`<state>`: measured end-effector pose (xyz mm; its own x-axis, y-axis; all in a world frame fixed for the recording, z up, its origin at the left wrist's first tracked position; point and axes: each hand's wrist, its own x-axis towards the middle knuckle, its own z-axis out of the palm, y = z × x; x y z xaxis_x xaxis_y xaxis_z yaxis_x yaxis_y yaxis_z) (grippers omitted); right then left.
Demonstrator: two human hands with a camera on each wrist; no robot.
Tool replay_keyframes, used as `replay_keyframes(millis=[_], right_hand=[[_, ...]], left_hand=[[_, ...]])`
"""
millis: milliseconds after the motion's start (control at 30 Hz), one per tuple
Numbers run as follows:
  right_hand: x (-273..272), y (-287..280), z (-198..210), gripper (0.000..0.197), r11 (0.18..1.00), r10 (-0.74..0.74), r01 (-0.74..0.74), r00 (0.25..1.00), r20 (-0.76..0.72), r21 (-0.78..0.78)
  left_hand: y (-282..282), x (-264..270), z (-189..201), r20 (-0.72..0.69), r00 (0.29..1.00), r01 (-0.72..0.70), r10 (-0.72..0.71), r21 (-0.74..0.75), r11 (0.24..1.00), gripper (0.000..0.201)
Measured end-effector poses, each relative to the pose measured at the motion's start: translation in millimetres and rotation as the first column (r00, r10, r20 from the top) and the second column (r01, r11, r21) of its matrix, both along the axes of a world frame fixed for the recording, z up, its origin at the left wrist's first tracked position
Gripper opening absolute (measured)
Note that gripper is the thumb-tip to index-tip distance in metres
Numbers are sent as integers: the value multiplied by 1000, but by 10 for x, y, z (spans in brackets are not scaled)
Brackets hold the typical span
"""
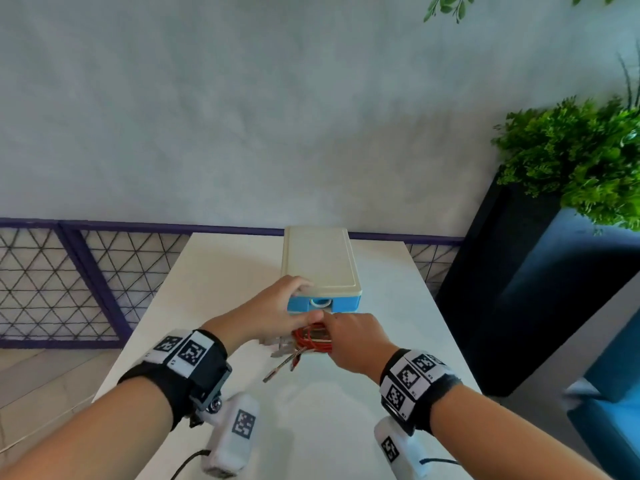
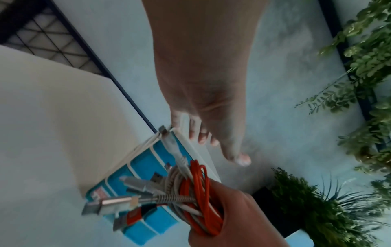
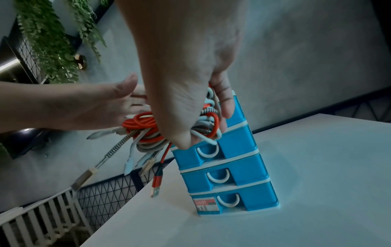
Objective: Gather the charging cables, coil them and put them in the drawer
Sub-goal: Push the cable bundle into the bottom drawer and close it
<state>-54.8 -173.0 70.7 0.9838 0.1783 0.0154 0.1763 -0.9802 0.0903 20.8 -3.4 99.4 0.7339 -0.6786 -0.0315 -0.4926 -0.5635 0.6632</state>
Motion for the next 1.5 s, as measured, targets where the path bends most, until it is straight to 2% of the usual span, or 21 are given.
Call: replay_keyframes(millis=[67,133,300,433,533,700,800,867,1033,1100,1200,1267,1367,1500], right_hand=[[63,-12,22,38,1000,10,-10,1000,-8,-10],[138,-6,60,38,1000,4,-4,1000,-24,-20],[296,0,67,29,997,-81,80,994,-75,-17],[328,-4,107,30,993,-110,114,986,-127,26],[246,-58,322,25,995,-59,77,967,-248,62],[64,-123,681,23,983,18,74,868,-496,167],[51,-221,812,25,977,-3,120,837,-548,178],[70,-311,909,24,971,-46,164,842,-537,174],[106,-397,999,21,940,-196,286,897,-397,183],[84,-347,928,19,936,-276,332,899,-339,117],[18,-190,778,12,938,-347,329,899,-269,-110],[-16,-52,711,7,922,-363,306,898,-248,-238],[3,91,679,5,896,-382,294,892,-243,-332],[83,189,669,17,869,-390,260,884,-258,-421]], left_hand=[[16,122,7,133,989,-56,56,0,998,47],[-11,209,9,211,975,-84,72,49,995,39],[-98,302,-85,241,970,-56,7,194,979,32],[-61,357,-142,321,947,-72,8,190,979,34],[-36,385,-94,338,940,-35,-45,224,974,33],[-60,385,-8,325,944,-8,-66,221,975,19],[-98,401,0,298,950,2,-94,295,956,30],[-122,443,-8,239,965,17,-107,351,936,41],[-86,426,8,210,960,70,-183,452,889,98],[-78,411,17,157,967,101,-202,490,866,109],[-43,438,-14,115,975,119,-190,450,885,118],[4,426,-29,78,979,138,-187,419,898,111],[78,355,29,-24,986,166,-167,325,931,91],[119,287,61,-32,986,165,-163,249,954,75]])
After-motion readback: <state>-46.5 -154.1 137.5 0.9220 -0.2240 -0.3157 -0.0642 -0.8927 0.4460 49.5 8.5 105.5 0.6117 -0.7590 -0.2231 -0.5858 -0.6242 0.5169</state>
